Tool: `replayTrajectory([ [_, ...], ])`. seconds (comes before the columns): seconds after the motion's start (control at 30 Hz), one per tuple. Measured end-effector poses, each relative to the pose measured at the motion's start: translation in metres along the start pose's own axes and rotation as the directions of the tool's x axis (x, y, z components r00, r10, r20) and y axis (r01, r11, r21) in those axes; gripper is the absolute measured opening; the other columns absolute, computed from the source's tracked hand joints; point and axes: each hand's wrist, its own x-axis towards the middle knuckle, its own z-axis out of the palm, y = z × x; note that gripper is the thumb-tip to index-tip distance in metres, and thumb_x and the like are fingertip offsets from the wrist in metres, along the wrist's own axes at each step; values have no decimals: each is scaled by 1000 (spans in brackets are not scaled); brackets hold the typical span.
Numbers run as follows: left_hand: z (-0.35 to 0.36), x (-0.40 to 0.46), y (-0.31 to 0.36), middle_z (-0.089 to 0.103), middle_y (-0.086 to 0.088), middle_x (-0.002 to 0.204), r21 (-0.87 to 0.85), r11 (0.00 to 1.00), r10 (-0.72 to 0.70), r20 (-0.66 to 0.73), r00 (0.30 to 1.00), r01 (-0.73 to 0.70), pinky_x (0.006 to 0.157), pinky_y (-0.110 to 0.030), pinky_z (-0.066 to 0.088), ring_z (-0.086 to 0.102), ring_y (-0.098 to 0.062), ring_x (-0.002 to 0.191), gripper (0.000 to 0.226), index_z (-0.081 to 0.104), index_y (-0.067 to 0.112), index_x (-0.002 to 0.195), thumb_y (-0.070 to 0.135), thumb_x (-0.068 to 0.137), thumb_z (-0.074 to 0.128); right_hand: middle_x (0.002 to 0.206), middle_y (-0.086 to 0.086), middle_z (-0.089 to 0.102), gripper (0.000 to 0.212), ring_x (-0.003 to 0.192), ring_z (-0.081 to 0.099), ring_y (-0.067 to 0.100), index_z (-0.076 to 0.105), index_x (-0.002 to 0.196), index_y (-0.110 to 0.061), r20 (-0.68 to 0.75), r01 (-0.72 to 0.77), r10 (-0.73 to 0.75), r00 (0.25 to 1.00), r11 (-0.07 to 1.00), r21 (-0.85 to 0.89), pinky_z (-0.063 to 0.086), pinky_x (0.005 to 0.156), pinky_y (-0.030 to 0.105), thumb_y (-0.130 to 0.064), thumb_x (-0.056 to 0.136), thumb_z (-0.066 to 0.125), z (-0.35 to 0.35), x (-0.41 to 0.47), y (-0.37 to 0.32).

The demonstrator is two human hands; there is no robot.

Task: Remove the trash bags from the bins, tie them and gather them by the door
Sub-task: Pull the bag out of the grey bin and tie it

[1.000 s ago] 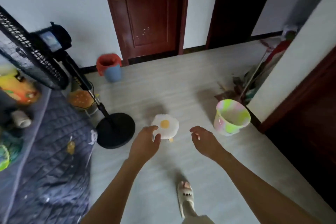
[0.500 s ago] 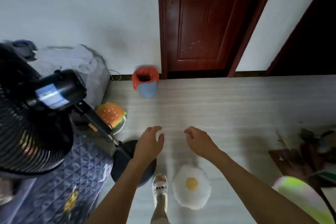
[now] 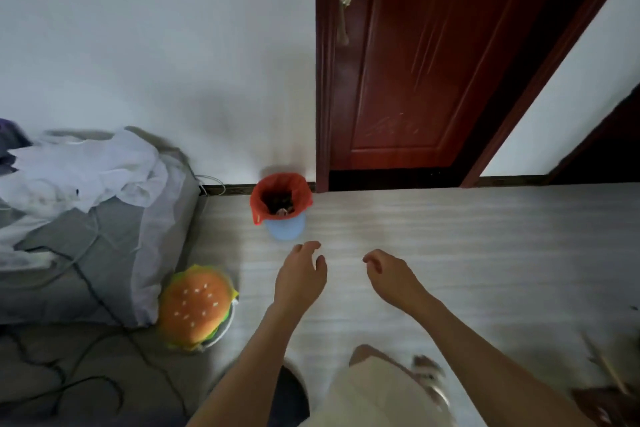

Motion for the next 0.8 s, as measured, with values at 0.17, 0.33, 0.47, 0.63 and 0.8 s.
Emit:
replayTrajectory([
  [0.17, -22, 137, -25, 52, -6, 130, 32, 997, -63, -20, 998, 64, 96, -33, 41, 51, -23, 116, 36, 49, 14, 127, 16, 91, 47, 104, 5, 63, 28, 81, 55, 16, 55, 114, -14, 68, -10, 8, 998, 1000, 30, 47, 77, 31, -21, 94, 37, -4, 144, -21],
  [0.33, -39, 291, -36, 57, -13, 112, 53, 989, -132, -49, 990, 135, 85, -36, 44, 55, -32, 101, 25, 57, 10, 112, 13, 90, 46, 99, 8, 63, 28, 72, 54, 18, 56, 111, -11, 112, -14, 8, 994, 999, 46, 46, 70, 33, -21, 94, 35, -18, 304, -45],
  [0.47, -59, 378, -52, 55, -13, 116, 82, 978, -191, -9, 982, 191, 88, -37, 44, 55, -33, 103, 30, 54, 13, 118, 18, 90, 45, 110, 10, 62, 27, 94, 59, 24, 56, 112, -10, 148, -68, 54, 988, 994, 90, 46, 80, 32, -19, 95, 37, -13, 389, -68],
  [0.63, -85, 475, -86, 58, -4, 116, 184, 968, -192, 93, 977, 173, 87, -33, 47, 57, -24, 103, 30, 55, 18, 118, 18, 91, 43, 115, 10, 61, 28, 101, 57, 24, 55, 115, -11, 143, -251, 230, 963, 957, 149, 46, 85, 33, -18, 94, 38, 5, 469, -76],
  [0.8, -84, 601, -142, 59, -6, 119, 297, 954, -58, 293, 954, -34, 96, -35, 44, 55, -24, 109, 30, 54, 16, 119, 17, 92, 40, 122, 14, 59, 33, 106, 58, 31, 51, 123, -11, 23, -468, 487, 873, 825, 316, 46, 86, 38, -12, 93, 38, 58, 544, -78],
])
